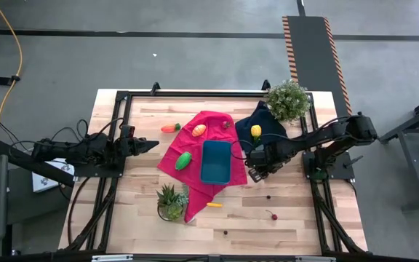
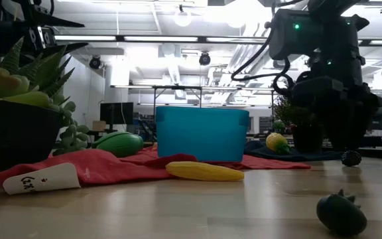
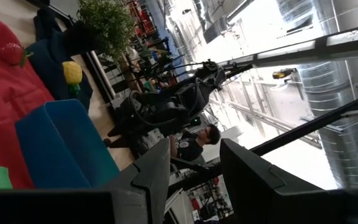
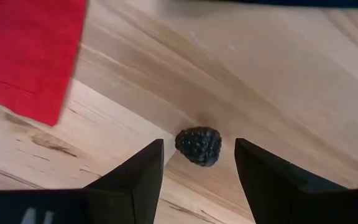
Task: Pick and placing Produce into tupperware
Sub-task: Put the blackberry into the blue bin, then put the cherry into the blue bin
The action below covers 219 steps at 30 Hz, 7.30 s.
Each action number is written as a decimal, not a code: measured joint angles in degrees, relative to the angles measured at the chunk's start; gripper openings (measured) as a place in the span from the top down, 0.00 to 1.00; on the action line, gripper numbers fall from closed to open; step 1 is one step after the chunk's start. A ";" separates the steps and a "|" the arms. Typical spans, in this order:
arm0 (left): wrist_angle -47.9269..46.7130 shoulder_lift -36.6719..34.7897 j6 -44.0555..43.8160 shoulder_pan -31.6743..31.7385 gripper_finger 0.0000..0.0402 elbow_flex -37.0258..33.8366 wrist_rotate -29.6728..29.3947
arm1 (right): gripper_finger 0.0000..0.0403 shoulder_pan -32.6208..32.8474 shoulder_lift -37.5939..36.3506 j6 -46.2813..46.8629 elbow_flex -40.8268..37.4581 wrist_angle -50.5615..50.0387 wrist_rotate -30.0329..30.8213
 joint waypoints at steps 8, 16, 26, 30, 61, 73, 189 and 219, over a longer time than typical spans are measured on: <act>0.01 0.00 0.00 0.00 0.68 0.00 0.00 | 0.53 -0.16 0.53 0.01 0.00 0.00 -1.13; -0.09 0.00 0.00 0.00 0.68 0.00 0.00 | 0.53 -0.06 1.91 -0.23 0.00 1.16 -1.10; -1.34 0.00 0.00 0.00 0.68 0.00 0.00 | 0.54 0.71 4.14 -0.34 0.00 1.17 -2.67; -1.77 0.00 -0.02 0.00 0.68 0.00 0.00 | 0.57 0.69 4.40 -0.34 0.00 1.35 -2.71; -1.79 0.00 0.00 0.00 0.68 0.00 0.00 | 0.72 0.67 4.36 -1.74 0.13 1.47 -1.46; -1.79 0.00 -0.02 0.00 0.68 0.00 0.00 | 0.72 -0.12 4.36 -7.84 7.73 0.65 -0.77; 0.58 0.03 4.28 0.00 0.68 0.37 0.44 | 0.57 -7.98 16.87 -37.40 49.77 -15.73 12.44; -37.56 45.79 26.05 -0.02 0.68 63.72 16.98 | 0.57 14.62 -20.80 2.15 3.35 2.17 2.33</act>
